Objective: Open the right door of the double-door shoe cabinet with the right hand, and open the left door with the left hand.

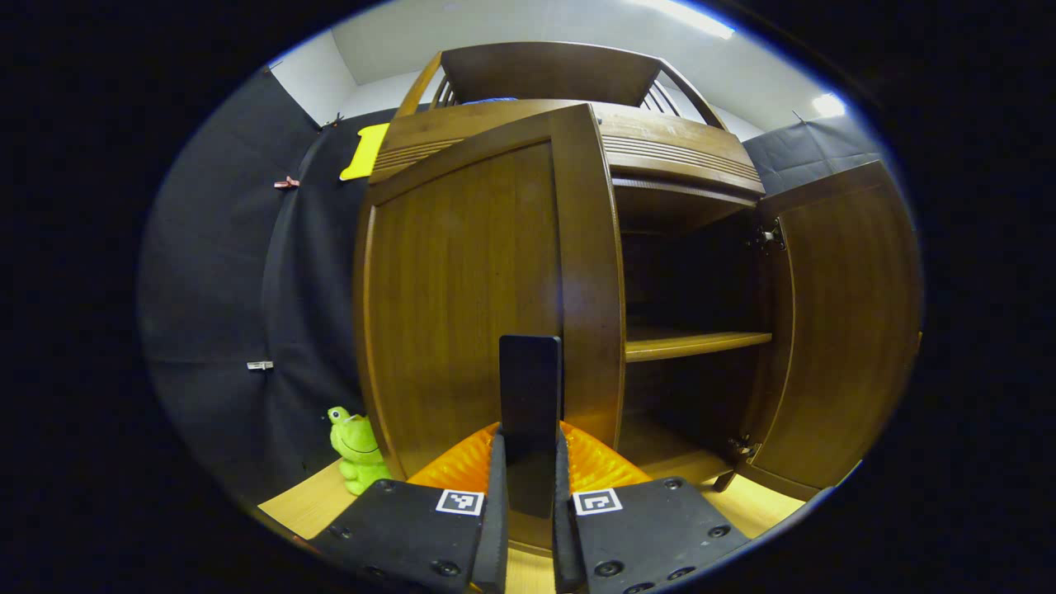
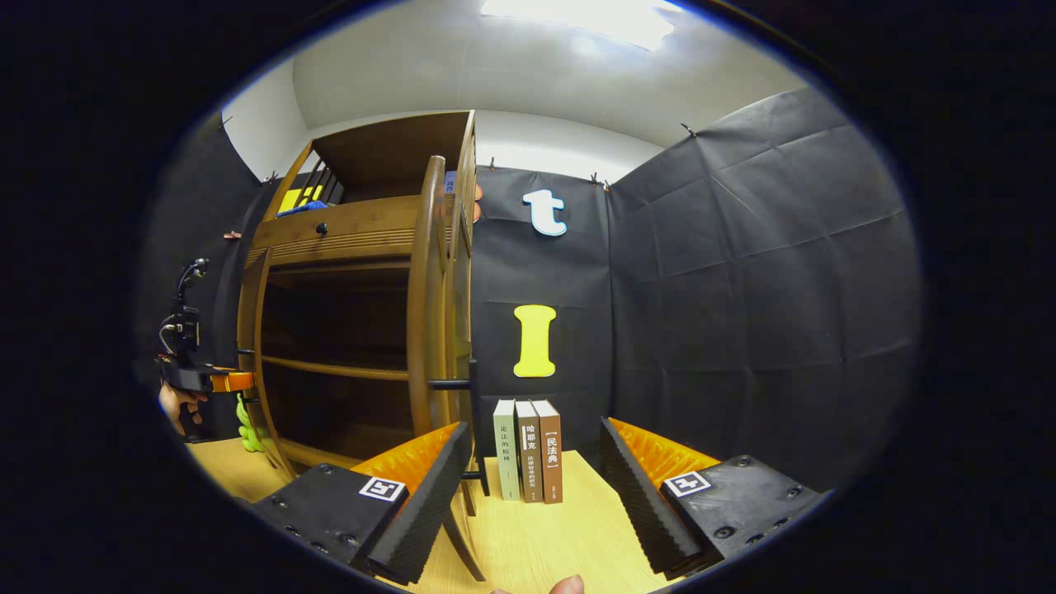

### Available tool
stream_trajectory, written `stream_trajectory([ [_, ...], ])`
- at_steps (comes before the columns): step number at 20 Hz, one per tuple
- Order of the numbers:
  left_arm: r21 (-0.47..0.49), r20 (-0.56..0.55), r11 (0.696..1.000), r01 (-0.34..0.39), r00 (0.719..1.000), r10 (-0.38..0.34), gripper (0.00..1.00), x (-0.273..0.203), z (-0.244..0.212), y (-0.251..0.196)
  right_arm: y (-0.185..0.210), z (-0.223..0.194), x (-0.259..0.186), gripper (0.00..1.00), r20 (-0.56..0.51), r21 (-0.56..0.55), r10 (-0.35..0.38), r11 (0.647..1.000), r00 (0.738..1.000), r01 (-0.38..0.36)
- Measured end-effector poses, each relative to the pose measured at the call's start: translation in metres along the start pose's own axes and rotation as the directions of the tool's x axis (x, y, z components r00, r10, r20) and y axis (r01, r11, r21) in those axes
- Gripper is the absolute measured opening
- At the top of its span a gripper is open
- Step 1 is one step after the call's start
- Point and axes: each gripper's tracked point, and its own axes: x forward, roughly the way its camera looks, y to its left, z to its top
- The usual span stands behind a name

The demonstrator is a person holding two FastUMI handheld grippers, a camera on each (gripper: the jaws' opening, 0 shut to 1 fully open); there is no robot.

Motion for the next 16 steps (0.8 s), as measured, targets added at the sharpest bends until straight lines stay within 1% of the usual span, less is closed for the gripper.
stream_trajectory([
  [2,-0.002,0.004,1.000,-0.018,1.000,0.018,0.25,-0.015,0.000,0.013,0.009,0.009,-0.007,0.98,0.015,0.012,0.009,1.000,1.000,-0.009],
  [5,-0.007,0.009,0.999,-0.045,0.999,0.045,0.23,-0.036,0.000,0.031,0.025,0.020,-0.015,0.98,0.037,0.061,0.033,0.998,0.999,-0.035],
  [8,-0.001,0.005,0.998,-0.066,0.998,0.066,0.22,-0.051,-0.001,0.048,0.046,0.018,-0.021,0.98,0.031,0.095,0.059,0.994,0.998,-0.062],
  [12,-0.003,0.009,0.995,-0.097,0.995,0.097,0.19,-0.067,-0.001,0.071,0.073,0.015,-0.028,0.98,0.027,0.073,0.110,0.991,0.994,-0.112],
  [16,-0.002,0.008,0.992,-0.130,0.992,0.130,0.15,-0.079,-0.002,0.094,0.097,0.003,-0.029,0.98,-0.012,0.061,0.150,0.987,0.989,-0.149],
])
